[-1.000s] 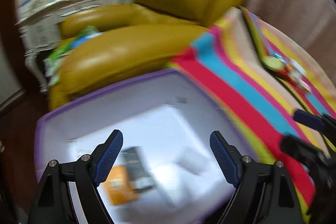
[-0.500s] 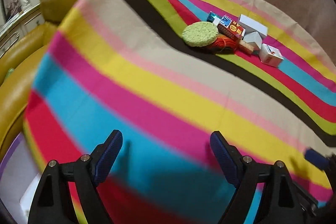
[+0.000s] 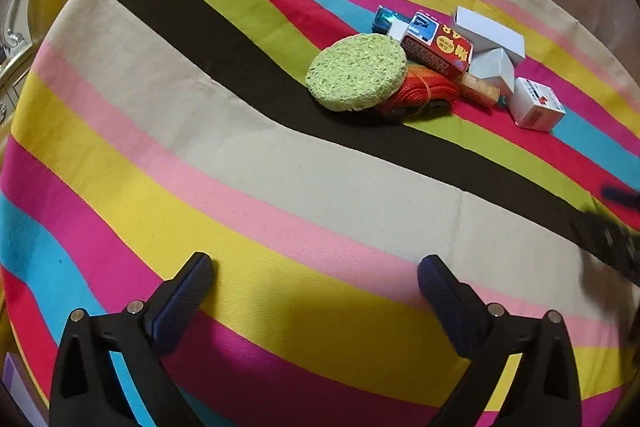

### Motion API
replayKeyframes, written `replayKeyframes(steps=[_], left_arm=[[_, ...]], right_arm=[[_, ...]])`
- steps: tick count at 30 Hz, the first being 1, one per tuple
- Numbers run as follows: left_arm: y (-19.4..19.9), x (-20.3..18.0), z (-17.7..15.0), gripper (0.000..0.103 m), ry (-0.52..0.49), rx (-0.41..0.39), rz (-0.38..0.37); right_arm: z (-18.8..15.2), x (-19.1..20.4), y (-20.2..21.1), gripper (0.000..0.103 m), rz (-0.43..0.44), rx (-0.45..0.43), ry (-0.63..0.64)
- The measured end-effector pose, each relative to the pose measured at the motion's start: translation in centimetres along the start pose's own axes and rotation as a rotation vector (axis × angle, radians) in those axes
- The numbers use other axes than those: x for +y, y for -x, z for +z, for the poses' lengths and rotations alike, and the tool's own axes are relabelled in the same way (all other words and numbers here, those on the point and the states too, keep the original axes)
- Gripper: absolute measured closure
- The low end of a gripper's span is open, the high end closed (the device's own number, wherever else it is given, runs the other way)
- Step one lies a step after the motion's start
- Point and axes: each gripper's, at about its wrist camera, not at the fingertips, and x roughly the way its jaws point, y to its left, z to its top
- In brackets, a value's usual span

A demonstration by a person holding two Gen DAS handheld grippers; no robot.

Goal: Organize objects
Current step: 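Move both tools back over the table toward the remaining items, then grasp the white medicine box with the right tool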

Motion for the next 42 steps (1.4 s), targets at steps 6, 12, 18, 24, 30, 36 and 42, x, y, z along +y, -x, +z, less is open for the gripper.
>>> replayKeyframes(steps=[6,12,18,24,30,36,42], left_arm=[[-0.1,0.1,0.1,0.000,0.006,0.000,0.004],[-0.3,0.1,0.1,0.000,0.013,-0.002,0.007],[-0.5,0.0,0.4,0.000,0.017,-0.002,0.008],[-0.4,-0.1,0.4,0.000,0.017,-0.002,0.009],[-0.3,0.2,0.1,0.000,0.019,-0.002,0.009],[-0.3,0.1,0.1,0.000,0.019,-0.002,0.010],[-0.3,0.1,0.1,0.000,0.019,-0.002,0.010]], right_arm=[[4.5,-2.4,-4.3,0.013,-0.020,0.017,0.211],[8.1,-3.6,-6.9,0.010,0.061,0.016,0.319],[9.9,-2.3,-7.7,0.010,0.093,0.003,0.463],[9.0,-2.5,-6.6,0.022,0.243,0.209,0.289],[6.5,-0.7,-4.7,0.012,0.278,0.178,0.394],[5.3,-3.3,-3.2,0.025,0.312,0.164,0.377],[4.6,-3.4,-2.0,0.043,0.324,0.142,0.365]])
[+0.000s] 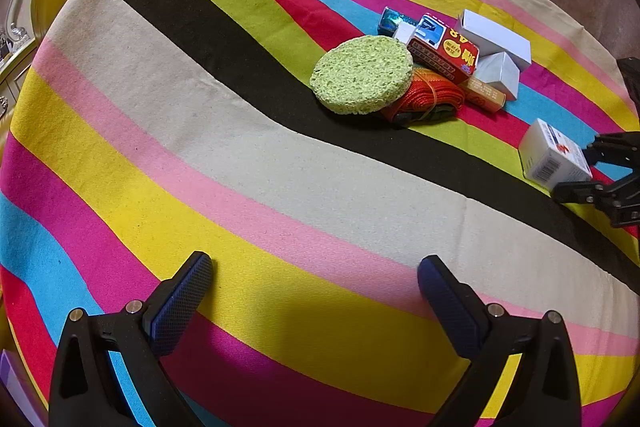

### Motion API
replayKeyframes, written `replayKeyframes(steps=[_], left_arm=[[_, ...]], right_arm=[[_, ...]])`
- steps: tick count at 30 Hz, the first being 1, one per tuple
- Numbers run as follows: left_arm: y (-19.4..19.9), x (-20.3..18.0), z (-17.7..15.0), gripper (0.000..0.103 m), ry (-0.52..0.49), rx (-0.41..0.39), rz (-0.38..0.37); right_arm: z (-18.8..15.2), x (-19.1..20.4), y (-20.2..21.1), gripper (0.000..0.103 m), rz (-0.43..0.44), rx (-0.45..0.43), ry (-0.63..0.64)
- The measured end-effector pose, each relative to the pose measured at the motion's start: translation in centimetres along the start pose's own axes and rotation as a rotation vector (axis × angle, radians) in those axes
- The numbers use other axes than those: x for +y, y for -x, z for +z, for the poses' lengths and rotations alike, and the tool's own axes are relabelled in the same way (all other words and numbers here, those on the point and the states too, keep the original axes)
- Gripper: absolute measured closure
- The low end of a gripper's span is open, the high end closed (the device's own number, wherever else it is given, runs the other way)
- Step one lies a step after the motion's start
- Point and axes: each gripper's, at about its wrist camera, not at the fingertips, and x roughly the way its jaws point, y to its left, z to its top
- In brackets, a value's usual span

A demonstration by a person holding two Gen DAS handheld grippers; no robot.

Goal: Organize objects
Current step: 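Grasp the white medicine box with the right tool, then grasp the green round sponge with the left tool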

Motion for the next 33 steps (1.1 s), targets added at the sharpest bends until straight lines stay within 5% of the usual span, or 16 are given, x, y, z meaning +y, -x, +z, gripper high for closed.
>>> replayKeyframes(steps=[2,6,7,10,21,28,33], left_arm=[[0.0,0.0,0.0,0.000,0.000,0.000,0.000],[0.0,0.0,-0.1,0.000,0.002,0.000,0.001],[0.1,0.0,-0.1,0.000,0.001,0.000,0.001],[0.1,0.0,-0.1,0.000,0.002,0.000,0.002],[0.0,0.0,0.0,0.000,-0.001,0.002,0.003],[-0.2,-0.2,0.9,0.000,-0.014,0.047,0.000],[-1.8,-0.1,4.7,0.000,0.076,0.078,-0.126]], right_arm=[[0.3,-0.3,-0.4,0.025,-0.020,-0.011,-0.031],[0.7,0.1,-0.4,0.023,-0.015,-0.063,-0.056],[0.5,0.5,-0.3,0.026,-0.034,-0.073,-0.045],[-0.3,1.7,0.7,0.059,-0.081,-0.101,-0.067],[-8.0,9.0,3.6,0.059,-0.230,-0.169,-0.237],[-3.4,10.4,-1.1,0.059,-0.272,-0.201,-0.286],[-3.7,10.4,-1.0,0.059,-0.264,-0.203,-0.296]])
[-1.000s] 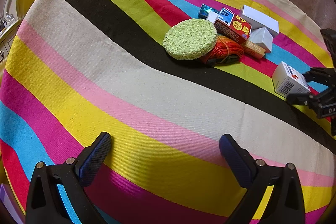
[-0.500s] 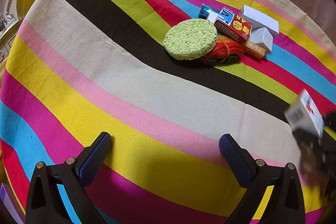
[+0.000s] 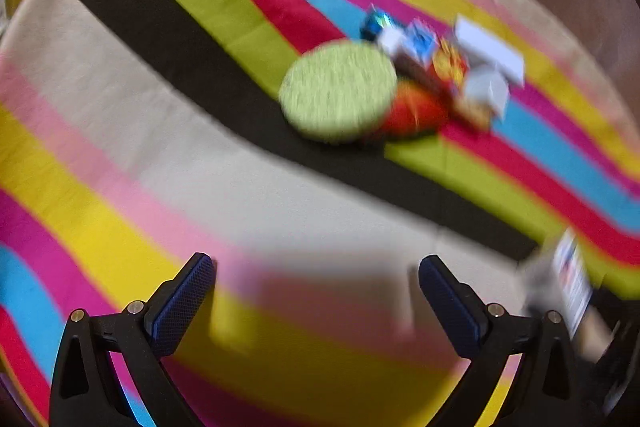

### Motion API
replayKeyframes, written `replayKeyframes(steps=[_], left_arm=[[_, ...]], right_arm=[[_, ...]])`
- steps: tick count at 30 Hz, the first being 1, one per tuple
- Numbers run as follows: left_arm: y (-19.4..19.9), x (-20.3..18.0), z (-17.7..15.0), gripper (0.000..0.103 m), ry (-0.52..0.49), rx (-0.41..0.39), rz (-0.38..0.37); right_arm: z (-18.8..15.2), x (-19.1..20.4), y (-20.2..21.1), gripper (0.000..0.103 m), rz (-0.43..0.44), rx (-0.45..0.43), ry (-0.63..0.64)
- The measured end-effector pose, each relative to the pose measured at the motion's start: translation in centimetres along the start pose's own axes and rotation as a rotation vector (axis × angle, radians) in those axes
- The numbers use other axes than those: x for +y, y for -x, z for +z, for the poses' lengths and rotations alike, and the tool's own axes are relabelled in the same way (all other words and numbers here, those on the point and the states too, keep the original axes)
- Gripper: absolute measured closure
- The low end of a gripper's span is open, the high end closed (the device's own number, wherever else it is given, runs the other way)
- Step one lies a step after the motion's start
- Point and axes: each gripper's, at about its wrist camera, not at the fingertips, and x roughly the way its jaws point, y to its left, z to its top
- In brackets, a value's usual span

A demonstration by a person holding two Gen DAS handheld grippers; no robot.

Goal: Organize objects
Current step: 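Grasp the green round sponge with the left tool, then carry the sponge and white medicine box in both tools over the storage box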

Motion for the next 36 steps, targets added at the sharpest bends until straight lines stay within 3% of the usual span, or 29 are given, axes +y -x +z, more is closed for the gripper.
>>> replayKeyframes(steps=[4,6,10,12,13,14,18,21,23,26,30,36], left_arm=[[-1.9,1.2,4.3,0.000,0.194,-0.039,-0.047],[-2.9,2.0,5.7,0.000,0.305,-0.049,-0.107],[-4.4,2.0,7.7,0.000,0.399,-0.077,-0.139],[-4.6,1.4,7.8,0.003,0.384,-0.092,-0.097],[-4.5,0.9,7.6,0.016,0.353,-0.097,-0.052],[-4.4,0.5,7.4,0.022,0.325,-0.101,-0.062],[-2.1,0.3,4.8,0.022,0.253,-0.128,-0.050],[0.9,-0.6,1.3,0.022,0.103,-0.106,-0.065],[2.1,-2.6,-1.0,0.021,-0.078,-0.078,-0.028],[2.9,-3.3,-4.5,0.021,-0.226,-0.049,0.011],[2.4,-2.4,-5.7,0.021,-0.208,-0.037,-0.016],[1.8,-2.2,-6.3,0.019,-0.169,-0.089,0.028]], right_arm=[[0.2,-0.1,-0.2,0.058,0.008,0.001,-0.013],[0.3,-0.1,-0.3,0.058,0.007,0.001,-0.015],[0.4,0.0,-0.2,0.058,0.007,0.001,-0.018],[0.5,-0.2,-0.1,0.058,0.011,0.002,-0.024],[0.5,-0.3,-0.1,0.058,0.012,0.002,-0.028],[0.5,-0.3,-0.1,0.058,0.012,0.002,-0.030],[0.6,-0.4,0.1,0.058,0.010,0.003,-0.031],[0.7,-0.3,0.2,0.058,0.009,0.003,-0.030],[0.7,-0.3,0.3,0.058,0.008,0.004,-0.029],[0.8,-0.3,0.4,0.058,0.007,0.004,-0.028],[0.8,-0.2,0.5,0.058,0.007,0.005,-0.028],[0.8,-0.2,0.5,0.058,0.007,0.005,-0.028]])
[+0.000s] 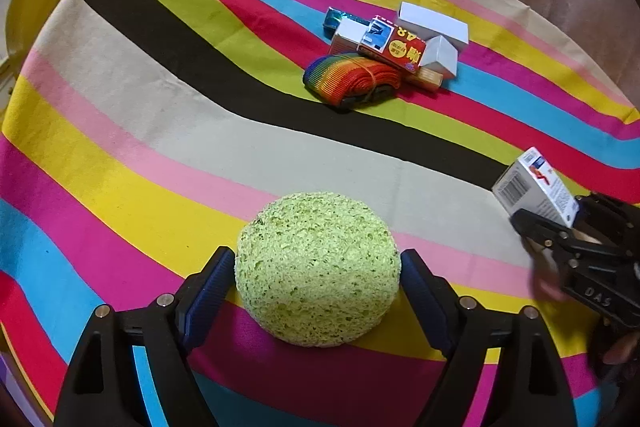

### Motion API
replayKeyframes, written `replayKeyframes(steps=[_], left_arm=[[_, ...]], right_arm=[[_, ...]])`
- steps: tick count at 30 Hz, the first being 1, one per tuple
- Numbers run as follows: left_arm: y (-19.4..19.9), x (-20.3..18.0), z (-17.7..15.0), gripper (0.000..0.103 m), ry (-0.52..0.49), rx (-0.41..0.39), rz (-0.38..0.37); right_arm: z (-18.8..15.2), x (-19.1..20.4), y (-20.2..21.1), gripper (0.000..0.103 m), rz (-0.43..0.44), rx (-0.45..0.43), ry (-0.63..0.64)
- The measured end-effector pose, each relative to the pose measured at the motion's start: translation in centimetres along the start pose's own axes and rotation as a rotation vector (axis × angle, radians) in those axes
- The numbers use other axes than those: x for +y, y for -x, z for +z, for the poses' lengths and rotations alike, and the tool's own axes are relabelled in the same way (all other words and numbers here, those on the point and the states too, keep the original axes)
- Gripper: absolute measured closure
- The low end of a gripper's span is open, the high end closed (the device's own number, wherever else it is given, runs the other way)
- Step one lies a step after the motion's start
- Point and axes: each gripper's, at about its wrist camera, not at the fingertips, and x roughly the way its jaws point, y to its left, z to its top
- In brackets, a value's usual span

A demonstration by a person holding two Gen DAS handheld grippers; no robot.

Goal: Organize objects
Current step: 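Carry the sponge and white medicine box in both tools over the storage box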

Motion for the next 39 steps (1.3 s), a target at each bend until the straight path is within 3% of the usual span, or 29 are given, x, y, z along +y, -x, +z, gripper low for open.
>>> replayKeyframes(steps=[6,22,27,33,39], left_arm=[[1.6,0.3,-0.9,0.021,-0.003,-0.016,0.019],[1.4,0.8,-0.7,0.021,0.039,-0.028,0.016],[1.7,0.6,-0.8,0.021,0.052,-0.024,0.097],[5.6,-0.8,-4.6,0.021,0.084,-0.045,0.078],[8.3,-3.0,-7.7,0.021,-0.001,-0.049,0.067]], right_arm=[[-0.1,0.0,0.0,0.058,0.000,-0.001,0.000],[0.0,-0.1,0.0,0.058,0.006,0.000,-0.005],[-0.2,0.5,0.0,0.059,-0.013,0.003,-0.003],[-2.9,1.4,2.7,0.058,0.010,0.044,-0.101],[-5.8,3.2,5.7,0.059,0.018,0.028,-0.080]])
